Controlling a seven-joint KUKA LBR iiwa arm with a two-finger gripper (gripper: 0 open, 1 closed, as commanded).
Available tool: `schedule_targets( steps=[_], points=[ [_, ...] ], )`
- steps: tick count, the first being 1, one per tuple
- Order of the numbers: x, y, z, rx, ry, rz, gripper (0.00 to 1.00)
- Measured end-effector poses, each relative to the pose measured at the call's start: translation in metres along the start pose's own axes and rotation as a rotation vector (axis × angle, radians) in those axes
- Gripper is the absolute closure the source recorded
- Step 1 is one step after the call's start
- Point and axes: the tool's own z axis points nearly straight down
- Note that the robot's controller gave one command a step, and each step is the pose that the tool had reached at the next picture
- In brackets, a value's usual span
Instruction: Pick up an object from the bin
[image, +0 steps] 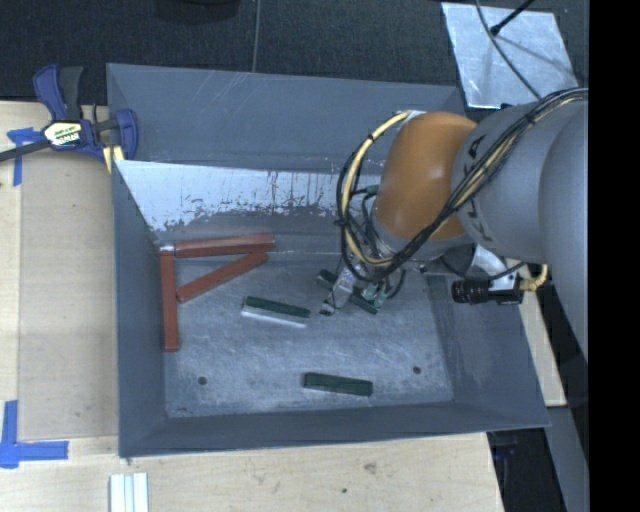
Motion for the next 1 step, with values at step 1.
schedule_targets(
  steps=[1],
  points=[
    [-0.0013,0.0001,-0.0143,0.003,0.004,-0.005,1.00]
  ],
)
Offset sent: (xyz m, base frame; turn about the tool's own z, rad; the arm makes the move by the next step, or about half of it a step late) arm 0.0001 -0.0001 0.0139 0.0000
